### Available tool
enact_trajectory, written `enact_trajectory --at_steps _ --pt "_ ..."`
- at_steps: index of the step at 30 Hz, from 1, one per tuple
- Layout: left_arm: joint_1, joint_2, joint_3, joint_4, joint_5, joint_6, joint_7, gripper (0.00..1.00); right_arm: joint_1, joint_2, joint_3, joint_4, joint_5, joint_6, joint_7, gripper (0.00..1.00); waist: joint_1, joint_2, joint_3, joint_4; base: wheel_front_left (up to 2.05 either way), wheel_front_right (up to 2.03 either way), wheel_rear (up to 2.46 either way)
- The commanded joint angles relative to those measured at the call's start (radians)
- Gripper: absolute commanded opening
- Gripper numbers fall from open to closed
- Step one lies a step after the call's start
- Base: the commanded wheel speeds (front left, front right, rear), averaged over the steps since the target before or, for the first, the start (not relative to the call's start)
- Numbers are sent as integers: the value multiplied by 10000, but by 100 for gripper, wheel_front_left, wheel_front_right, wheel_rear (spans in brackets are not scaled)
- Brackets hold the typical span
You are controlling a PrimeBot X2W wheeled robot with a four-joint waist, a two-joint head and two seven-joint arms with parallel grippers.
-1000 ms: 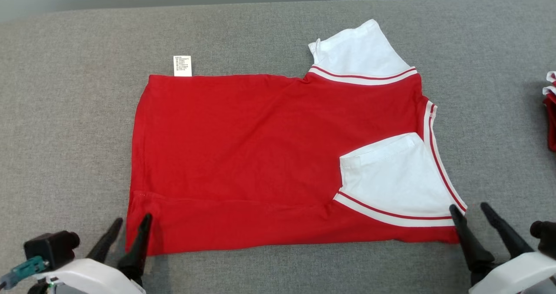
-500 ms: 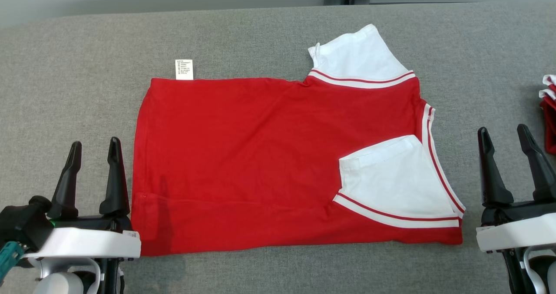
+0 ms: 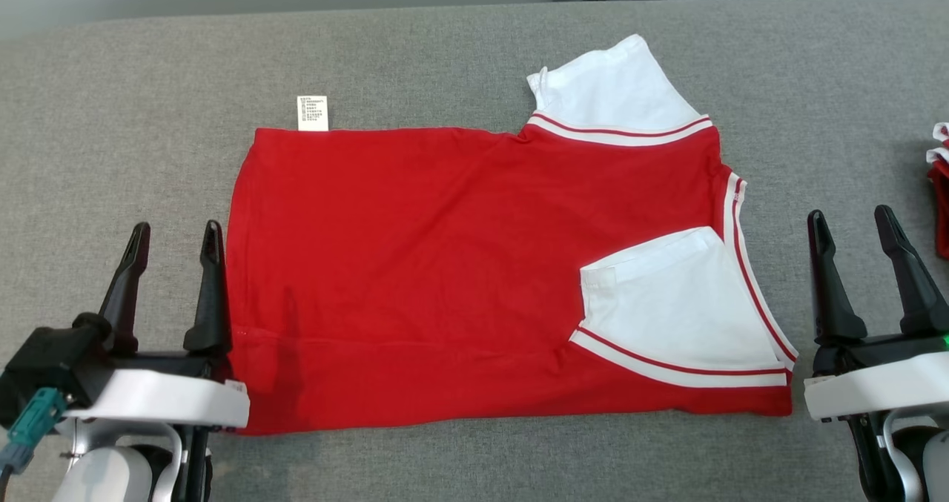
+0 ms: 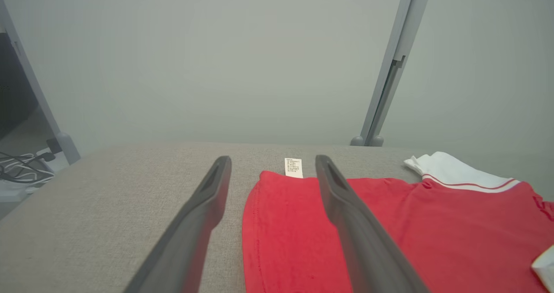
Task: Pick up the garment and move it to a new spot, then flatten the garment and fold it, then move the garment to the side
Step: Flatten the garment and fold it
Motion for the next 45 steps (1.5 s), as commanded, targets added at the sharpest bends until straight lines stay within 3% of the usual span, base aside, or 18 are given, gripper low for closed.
enact_trajectory --at_steps 1,9,20,27,34,35,36,37,41,45 --pt "-411 103 -34 -7 97 -22 81 100 -188 -43 27 14 44 1 -46 100 0 0 114 -21 0 0 0" --pt "-2083 331 -256 612 40 -481 744 100 -598 -69 240 3 127 1 -99 100 0 0 726 -209 0 0 0" --pt "-5530 808 -574 4083 -878 -1883 3020 100 -1487 36 922 517 359 1 -583 100 0 0 1975 -1029 0 0 0" --pt "-6255 1162 -487 5869 -1338 -2168 4154 100 -1790 105 1192 1094 537 1 -969 100 0 0 2176 -1364 0 0 0" --pt "-6163 1169 -555 6256 -1811 -2266 5196 100 -2082 7 1123 1459 688 1 -1083 100 0 0 2207 -1369 0 0 0" --pt "-6148 1184 -565 6232 -1820 -2270 5243 85 -2178 -37 1139 1490 685 1 -1087 100 0 0 2215 -1376 0 0 0" --pt "-6163 1181 -517 6145 -1851 -2259 5134 35 -2318 -101 1162 1519 705 1 -1093 100 0 0 2231 -1384 0 0 0" --pt "-6182 1203 -491 6084 -1827 -2209 5072 0 -2499 -170 1207 1564 749 1 -1068 100 0 0 2247 -1391 0 0 0" --pt "-6346 1251 -508 5903 -1690 -2178 4853 0 -3712 -648 1343 1968 1125 1 -889 100 0 0 2342 -1335 0 0 0" --pt "-6658 997 -753 5643 -1591 -2226 4732 0 -5328 -1410 1514 3233 1649 1 -637 100 0 0 2515 -997 0 0 0"
